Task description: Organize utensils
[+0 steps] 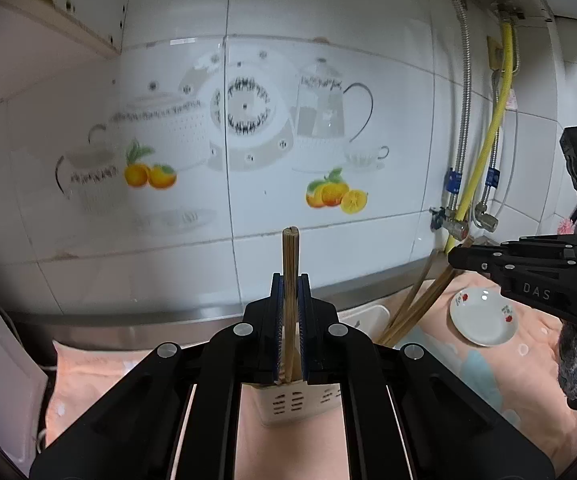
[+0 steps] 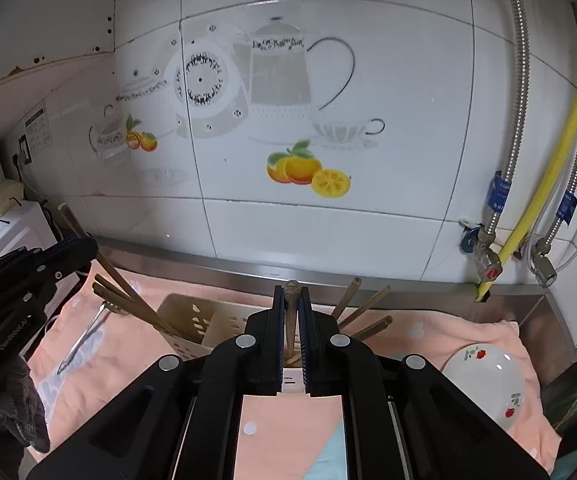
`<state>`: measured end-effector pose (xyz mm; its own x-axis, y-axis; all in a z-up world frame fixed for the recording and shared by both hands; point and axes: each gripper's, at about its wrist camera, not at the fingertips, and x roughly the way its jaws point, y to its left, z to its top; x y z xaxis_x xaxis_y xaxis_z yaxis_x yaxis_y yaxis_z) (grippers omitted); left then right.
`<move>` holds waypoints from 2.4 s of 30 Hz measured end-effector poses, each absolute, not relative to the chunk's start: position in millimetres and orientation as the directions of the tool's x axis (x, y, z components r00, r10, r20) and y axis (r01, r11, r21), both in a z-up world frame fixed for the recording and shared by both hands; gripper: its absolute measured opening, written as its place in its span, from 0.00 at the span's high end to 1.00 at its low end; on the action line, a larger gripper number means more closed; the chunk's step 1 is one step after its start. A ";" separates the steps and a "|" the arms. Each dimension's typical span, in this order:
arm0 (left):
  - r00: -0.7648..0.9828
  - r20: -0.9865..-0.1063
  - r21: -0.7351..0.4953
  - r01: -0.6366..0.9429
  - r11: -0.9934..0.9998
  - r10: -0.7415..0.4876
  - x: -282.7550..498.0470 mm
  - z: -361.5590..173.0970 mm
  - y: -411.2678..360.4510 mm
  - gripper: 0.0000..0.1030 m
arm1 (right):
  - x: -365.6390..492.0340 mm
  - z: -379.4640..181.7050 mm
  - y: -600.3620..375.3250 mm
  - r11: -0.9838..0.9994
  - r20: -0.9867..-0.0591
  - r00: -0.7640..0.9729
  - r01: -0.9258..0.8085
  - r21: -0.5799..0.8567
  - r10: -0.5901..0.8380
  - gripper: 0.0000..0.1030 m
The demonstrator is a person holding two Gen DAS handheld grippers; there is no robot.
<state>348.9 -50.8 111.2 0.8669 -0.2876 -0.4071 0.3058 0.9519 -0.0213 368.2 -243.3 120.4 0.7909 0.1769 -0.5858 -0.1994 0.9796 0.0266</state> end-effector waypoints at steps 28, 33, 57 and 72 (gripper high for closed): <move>0.862 -0.407 -0.027 0.318 0.948 -0.301 319.9 113.5 -50.4 0.43 | 346.6 123.0 -247.2 0.982 -0.572 0.803 -0.186 0.030 0.169 0.74; 0.868 -0.406 -0.015 0.306 0.952 -0.286 307.8 111.5 -48.7 0.30 | 334.2 122.7 -245.4 0.982 -0.566 0.808 -0.186 0.020 0.165 0.64; 0.871 -0.440 -0.062 0.213 0.975 -0.218 223.1 75.9 10.3 0.05 | 228.2 81.9 -235.3 0.988 -0.531 0.835 -0.155 0.022 0.142 0.16; 0.864 -0.466 -0.039 0.192 0.981 -0.188 166.7 36.6 14.8 0.05 | 156.9 42.2 -228.3 0.990 -0.509 0.850 -0.135 0.046 0.140 0.09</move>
